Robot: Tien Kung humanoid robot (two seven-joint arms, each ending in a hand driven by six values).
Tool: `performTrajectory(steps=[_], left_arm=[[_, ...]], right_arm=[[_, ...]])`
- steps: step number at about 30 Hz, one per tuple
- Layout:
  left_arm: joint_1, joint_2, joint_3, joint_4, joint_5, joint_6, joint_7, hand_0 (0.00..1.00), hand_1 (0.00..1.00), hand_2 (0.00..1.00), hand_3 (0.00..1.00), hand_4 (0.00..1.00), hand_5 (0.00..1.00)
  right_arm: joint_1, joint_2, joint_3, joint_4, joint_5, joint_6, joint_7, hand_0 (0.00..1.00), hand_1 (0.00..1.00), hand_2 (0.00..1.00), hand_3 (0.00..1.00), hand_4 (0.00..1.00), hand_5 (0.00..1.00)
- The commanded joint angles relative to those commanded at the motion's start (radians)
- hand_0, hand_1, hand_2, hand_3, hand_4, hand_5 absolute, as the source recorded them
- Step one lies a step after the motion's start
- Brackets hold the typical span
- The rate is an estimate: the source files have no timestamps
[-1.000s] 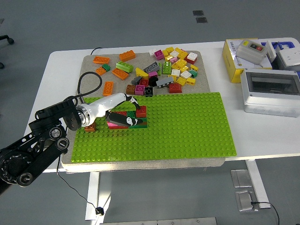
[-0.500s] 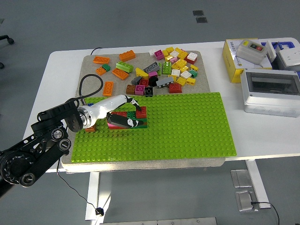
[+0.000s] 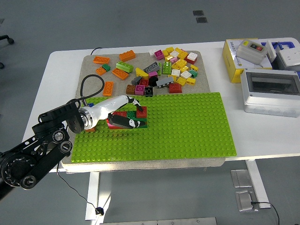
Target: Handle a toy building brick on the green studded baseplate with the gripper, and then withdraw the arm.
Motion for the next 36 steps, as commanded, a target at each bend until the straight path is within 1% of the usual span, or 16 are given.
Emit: performTrajectory(steps=[9, 16, 21, 28, 36], left_arm=[[-0.004, -0.003, 0.022, 0.023, -0.003, 0.013, -0.008, 0.966, 0.958, 0.932, 0.696, 0.817, 0.505], [-0.011, -0.011, 0.015, 0.061, -0.004, 0.019, -0.019, 0.965, 0.959, 0.931, 0.696, 0.813, 0.506], [-0.01, -0.012, 0.012, 0.069, -0.006, 0.019, -0.023, 0.963, 0.958, 0.929, 0.696, 0.812, 0.505], [-0.006, -0.01, -0.001, 0.06, -0.002, 0.02, -0.026, 0.962, 0.958, 0.927, 0.692, 0.811, 0.506], [-0.003, 0.005, -0.038, 0.002, -0.009, 0.018, -0.031, 0.962, 0.956, 0.923, 0.68, 0.804, 0.508]], right_arm=[[0.0, 0.001, 0.005, 0.0, -0.008, 0.002, -0.002, 0.706, 0.635, 0.412, 0.737, 0.582, 0.998], [-0.002, 0.003, 0.007, 0.0, -0.011, 0.002, -0.002, 0.705, 0.636, 0.412, 0.736, 0.583, 0.998], [-0.003, 0.003, 0.006, 0.0, -0.009, 0.002, -0.001, 0.706, 0.636, 0.412, 0.735, 0.583, 0.998], [-0.002, 0.002, 0.004, 0.0, -0.005, 0.001, -0.001, 0.706, 0.636, 0.411, 0.735, 0.583, 0.998], [-0.001, 0.001, 0.002, 0.0, -0.003, 0.0, 0.0, 0.706, 0.635, 0.411, 0.735, 0.584, 0.998]])
